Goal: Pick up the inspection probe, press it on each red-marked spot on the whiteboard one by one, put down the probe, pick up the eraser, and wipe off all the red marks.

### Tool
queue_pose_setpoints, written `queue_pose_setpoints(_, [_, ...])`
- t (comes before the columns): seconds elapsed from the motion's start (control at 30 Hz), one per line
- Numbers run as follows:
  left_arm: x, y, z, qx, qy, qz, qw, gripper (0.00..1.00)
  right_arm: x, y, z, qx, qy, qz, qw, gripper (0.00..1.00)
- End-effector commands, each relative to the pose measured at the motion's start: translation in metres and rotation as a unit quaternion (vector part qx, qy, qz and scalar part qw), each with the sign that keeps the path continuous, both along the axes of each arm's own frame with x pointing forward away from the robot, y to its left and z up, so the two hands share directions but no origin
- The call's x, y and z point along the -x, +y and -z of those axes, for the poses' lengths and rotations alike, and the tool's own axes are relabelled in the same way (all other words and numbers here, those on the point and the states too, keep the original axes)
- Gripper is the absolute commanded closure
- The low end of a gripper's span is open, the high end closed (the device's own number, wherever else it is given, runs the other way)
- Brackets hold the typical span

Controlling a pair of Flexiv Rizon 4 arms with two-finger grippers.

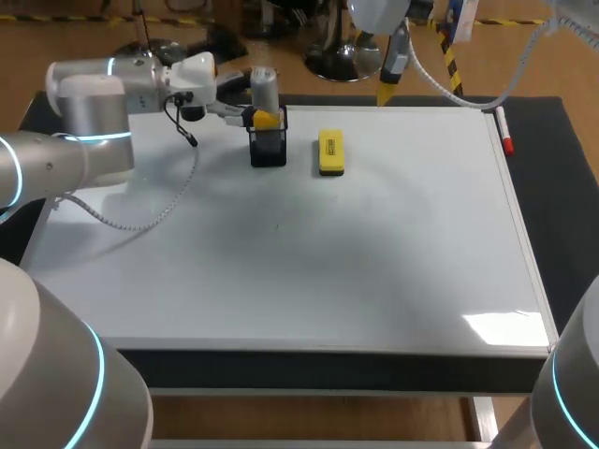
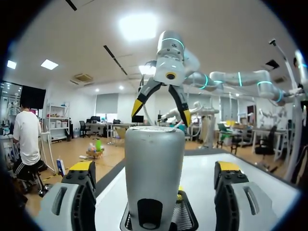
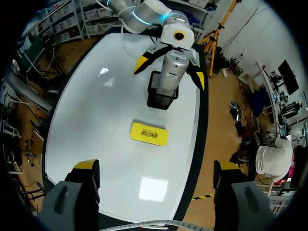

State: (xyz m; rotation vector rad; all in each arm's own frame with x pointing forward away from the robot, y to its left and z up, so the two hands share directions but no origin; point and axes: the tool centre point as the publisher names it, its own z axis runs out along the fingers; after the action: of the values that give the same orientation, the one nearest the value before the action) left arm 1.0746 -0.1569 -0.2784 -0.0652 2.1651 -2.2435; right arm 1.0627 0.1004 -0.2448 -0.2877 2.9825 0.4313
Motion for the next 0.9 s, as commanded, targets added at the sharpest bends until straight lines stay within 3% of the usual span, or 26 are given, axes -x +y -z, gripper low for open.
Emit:
queue_pose_setpoints(0.03, [0.007,0.009,-0.007,-0.002,-0.006,-0.002,1.0,0.0,-0.001,0.0,-0.001,0.002,0.001,-0.001,1.0,0.0])
queue_pose_setpoints(0.13, [0.011,0.017,-0.011,-0.007,-0.013,-0.003,1.0,0.0,-0.001,0.0,-0.001,0.002,0.001,-0.001,1.0,0.0])
queue_pose_setpoints(0.43, [0.022,0.04,-0.014,-0.09,-0.029,-0.021,0.995,0.0,-0.001,0.0,-0.001,0.002,0.001,-0.001,1.0,0.0])
queue_pose_setpoints(0.6, [0.024,0.053,-0.013,-0.109,-0.026,-0.025,0.993,0.0,-0.001,0.0,-0.001,0.002,0.001,-0.001,1.0,0.0])
queue_pose_setpoints(0.9, [0.028,0.065,-0.018,-0.185,-0.034,-0.037,0.981,0.0,-0.001,0.0,-0.001,0.002,0.001,-0.001,1.0,0.0])
